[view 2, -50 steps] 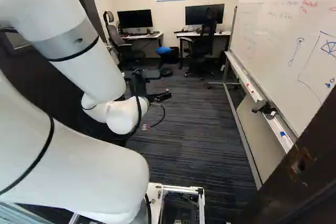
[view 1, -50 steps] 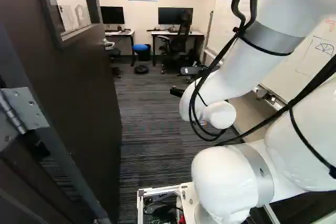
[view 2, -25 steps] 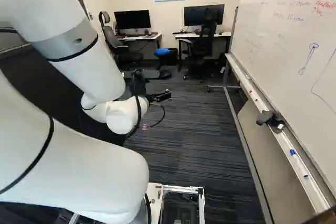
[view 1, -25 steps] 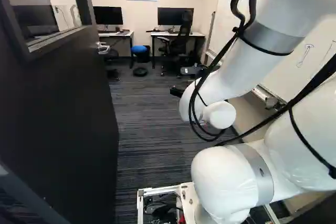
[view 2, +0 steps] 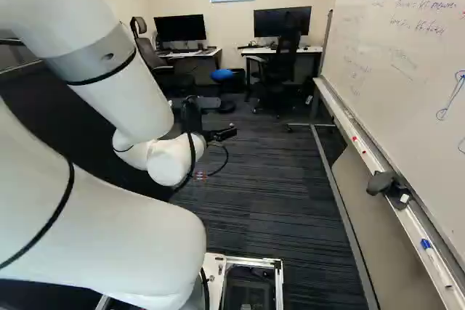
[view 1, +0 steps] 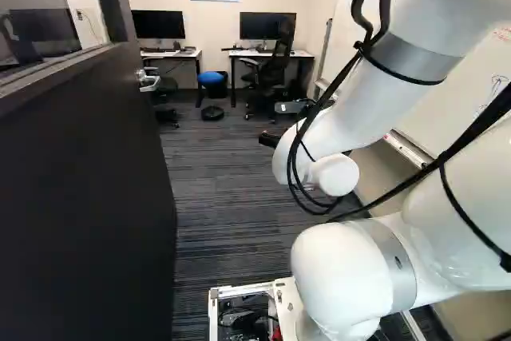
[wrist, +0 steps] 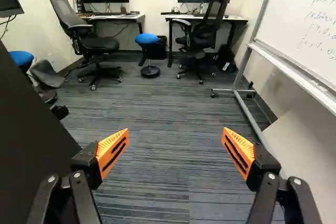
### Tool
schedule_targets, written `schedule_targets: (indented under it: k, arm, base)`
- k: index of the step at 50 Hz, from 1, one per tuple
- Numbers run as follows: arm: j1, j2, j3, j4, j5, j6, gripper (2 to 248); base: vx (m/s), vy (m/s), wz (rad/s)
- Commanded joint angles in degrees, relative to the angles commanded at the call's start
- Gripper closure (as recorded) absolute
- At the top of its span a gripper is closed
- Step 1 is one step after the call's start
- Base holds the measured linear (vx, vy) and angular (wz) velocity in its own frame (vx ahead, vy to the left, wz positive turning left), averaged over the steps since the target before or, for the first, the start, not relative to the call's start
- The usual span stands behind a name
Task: Open the door and move inside
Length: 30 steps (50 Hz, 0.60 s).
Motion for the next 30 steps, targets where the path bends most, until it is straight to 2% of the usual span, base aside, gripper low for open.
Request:
schedule_targets:
  k: [30]
  arm:
    - [0.0, 0.0, 0.0, 0.0, 0.0, 0.0, 3]
  base:
    - [0.208, 0.000, -0.011]
